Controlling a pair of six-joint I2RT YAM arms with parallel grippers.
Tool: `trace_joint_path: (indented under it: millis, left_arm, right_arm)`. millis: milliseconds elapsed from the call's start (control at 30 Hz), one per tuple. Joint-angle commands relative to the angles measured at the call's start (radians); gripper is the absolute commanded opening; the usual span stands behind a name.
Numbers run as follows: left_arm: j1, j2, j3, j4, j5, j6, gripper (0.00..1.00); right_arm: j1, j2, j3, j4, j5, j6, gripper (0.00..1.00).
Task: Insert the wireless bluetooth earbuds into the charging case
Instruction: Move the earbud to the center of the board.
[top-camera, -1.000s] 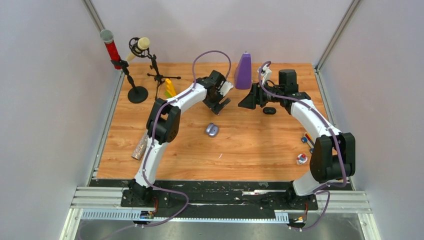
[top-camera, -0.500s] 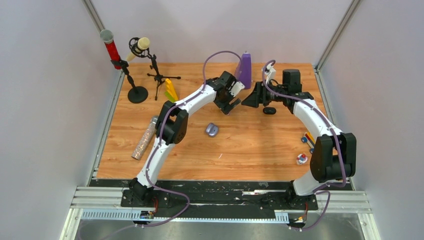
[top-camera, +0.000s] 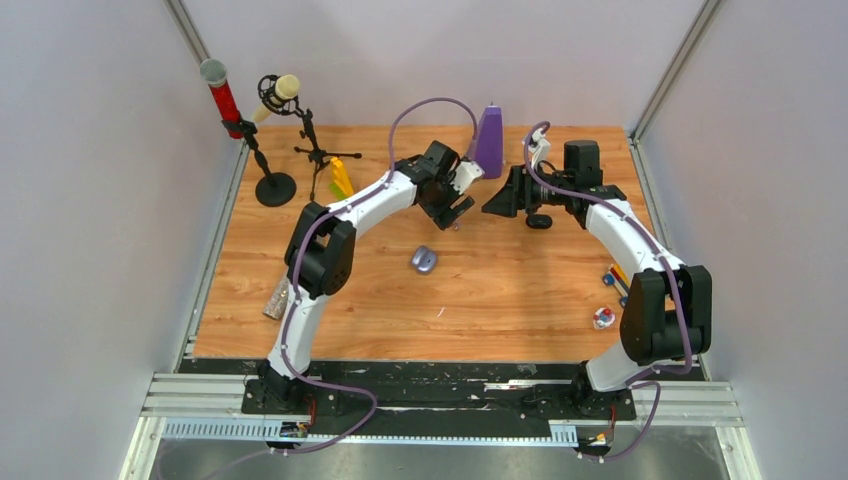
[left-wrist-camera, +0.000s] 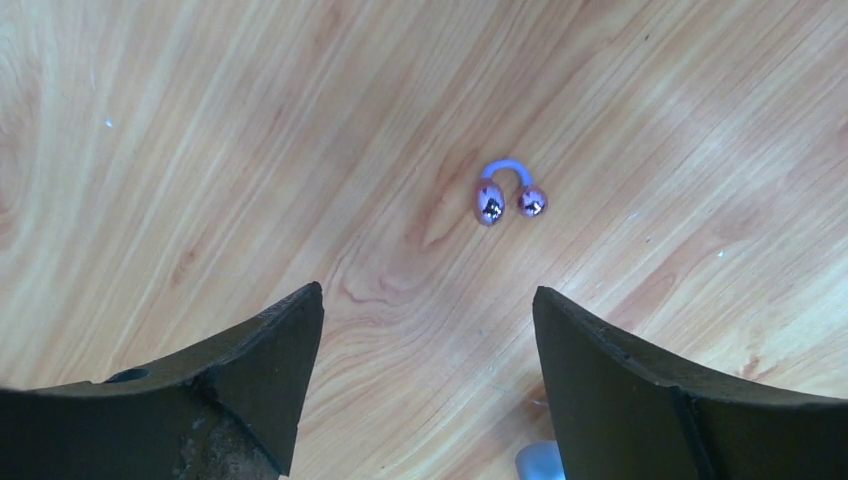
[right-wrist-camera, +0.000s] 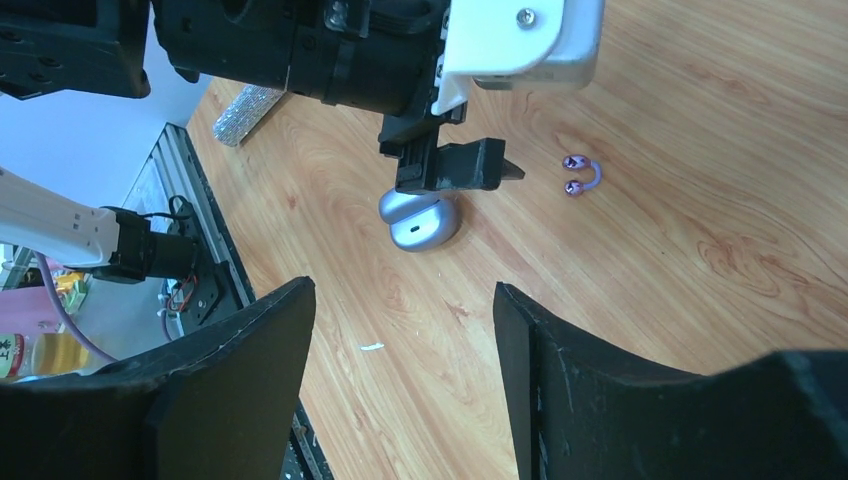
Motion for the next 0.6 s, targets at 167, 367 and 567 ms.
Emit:
trace_joint_path:
  millis: [167,367,567]
  left_arm:
    - [0.041,0.045,0.182,-0.025,0.063,-0.140,0.68]
    - [0.034,0.051,0.156,-0.091,0.132,-0.143,0.67]
    - [0.009,0.040,0.100,-0.122,0.178,-0.135,0.67]
  right_arm:
    - [-0.004,0.011,-0.003,0.029,-0.031,0.013,0.67]
    - [-0.005,0.006,-0.005,0.029,-0.032,0.011,0.67]
    - [-0.005,0.008,-0.002,0.029,-0.033,0.013,0.66]
